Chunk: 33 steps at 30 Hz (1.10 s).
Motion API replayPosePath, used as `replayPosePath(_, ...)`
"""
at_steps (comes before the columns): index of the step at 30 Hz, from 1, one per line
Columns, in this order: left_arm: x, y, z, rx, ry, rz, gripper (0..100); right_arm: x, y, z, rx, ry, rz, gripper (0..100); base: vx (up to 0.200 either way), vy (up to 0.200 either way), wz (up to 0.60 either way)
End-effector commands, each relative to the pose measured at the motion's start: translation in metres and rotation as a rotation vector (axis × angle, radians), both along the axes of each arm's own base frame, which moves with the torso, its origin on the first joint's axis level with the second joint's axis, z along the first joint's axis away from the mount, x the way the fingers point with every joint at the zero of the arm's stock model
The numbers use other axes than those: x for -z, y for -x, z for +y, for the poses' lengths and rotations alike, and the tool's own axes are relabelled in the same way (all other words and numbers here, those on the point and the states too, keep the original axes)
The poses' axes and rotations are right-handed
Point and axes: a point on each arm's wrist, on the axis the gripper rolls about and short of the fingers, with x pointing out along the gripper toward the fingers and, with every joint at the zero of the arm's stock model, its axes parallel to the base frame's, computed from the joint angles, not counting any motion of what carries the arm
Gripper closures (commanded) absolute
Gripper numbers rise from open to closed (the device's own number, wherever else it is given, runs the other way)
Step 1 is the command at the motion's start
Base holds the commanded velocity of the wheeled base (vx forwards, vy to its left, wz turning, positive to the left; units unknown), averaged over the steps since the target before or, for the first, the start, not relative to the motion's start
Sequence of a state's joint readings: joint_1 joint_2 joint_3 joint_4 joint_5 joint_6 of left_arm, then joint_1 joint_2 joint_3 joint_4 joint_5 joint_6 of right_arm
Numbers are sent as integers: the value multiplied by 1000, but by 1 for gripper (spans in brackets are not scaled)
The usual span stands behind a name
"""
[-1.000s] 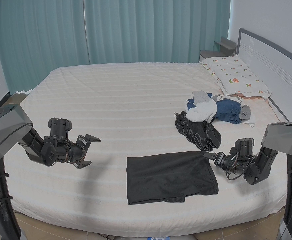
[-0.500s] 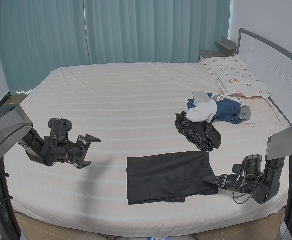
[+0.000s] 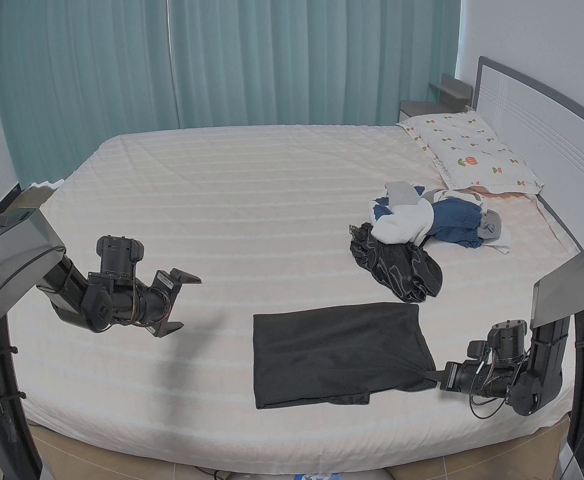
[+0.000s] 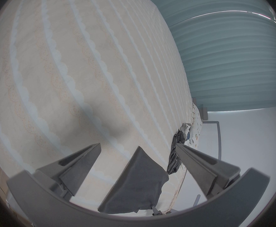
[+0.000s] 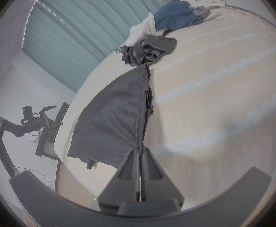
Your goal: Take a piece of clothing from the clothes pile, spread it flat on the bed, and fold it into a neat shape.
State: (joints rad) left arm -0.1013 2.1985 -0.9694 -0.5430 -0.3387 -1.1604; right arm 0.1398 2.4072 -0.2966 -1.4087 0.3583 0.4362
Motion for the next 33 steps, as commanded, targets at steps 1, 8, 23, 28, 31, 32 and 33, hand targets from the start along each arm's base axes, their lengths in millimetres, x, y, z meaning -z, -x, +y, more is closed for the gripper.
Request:
replayPosePath(1, 0, 0, 0, 0, 1, 1, 0, 1, 8, -2, 1, 2, 4, 100, 0, 0, 0)
replayPosePath(8, 0, 0, 0, 0, 1, 1, 0, 0, 15, -6, 3, 8, -1, 100, 0, 0, 0)
replayPosePath(23, 0, 0, 0, 0, 1, 1, 0, 1, 14, -9, 1, 18, -9, 0, 0, 0, 0)
replayPosePath(28, 0, 0, 0, 1, 0, 1, 0, -11, 4, -8, 6, -29, -102, 0, 0, 0, 0)
replayPosePath(31, 0, 0, 0, 0, 1, 1, 0, -16, -10, -7, 32, -58, -145, 0, 0, 0, 0)
replayPosePath(32, 0, 0, 0, 1, 0, 1, 0, -16, -20, -7, 59, -91, -161, 0, 0, 0, 0)
replayPosePath(33, 0, 0, 0, 0, 1, 1, 0, -16, -25, -7, 65, -103, -172, 0, 0, 0, 0)
